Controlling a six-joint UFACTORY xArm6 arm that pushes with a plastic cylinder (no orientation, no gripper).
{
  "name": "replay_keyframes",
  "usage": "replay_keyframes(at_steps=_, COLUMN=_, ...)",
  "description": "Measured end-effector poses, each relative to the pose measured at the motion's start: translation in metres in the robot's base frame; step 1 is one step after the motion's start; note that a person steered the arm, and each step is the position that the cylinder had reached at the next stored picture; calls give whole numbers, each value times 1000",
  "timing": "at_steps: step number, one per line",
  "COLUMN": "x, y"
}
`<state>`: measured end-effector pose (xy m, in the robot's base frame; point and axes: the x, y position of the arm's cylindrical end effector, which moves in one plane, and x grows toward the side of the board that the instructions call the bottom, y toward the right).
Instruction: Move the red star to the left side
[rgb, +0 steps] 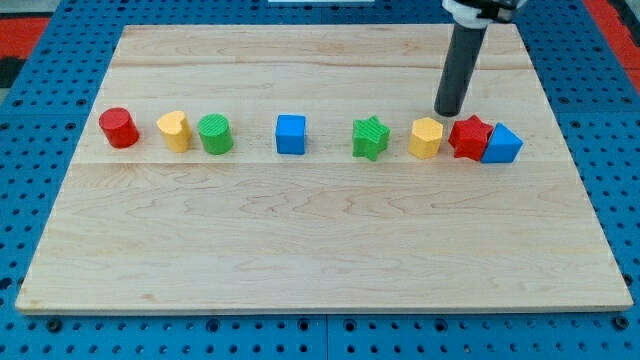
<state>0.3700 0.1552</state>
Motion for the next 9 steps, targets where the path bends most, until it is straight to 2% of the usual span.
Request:
replay_keyframes(at_steps=2, x=3, y=53)
replay_keyframes(at_steps=3, x=12, y=56)
replay_keyframes(at_steps=6, x=48, y=44)
replay_keyframes(at_steps=8, x=71, y=0)
replay_keyframes(at_steps=9, x=80, y=-2)
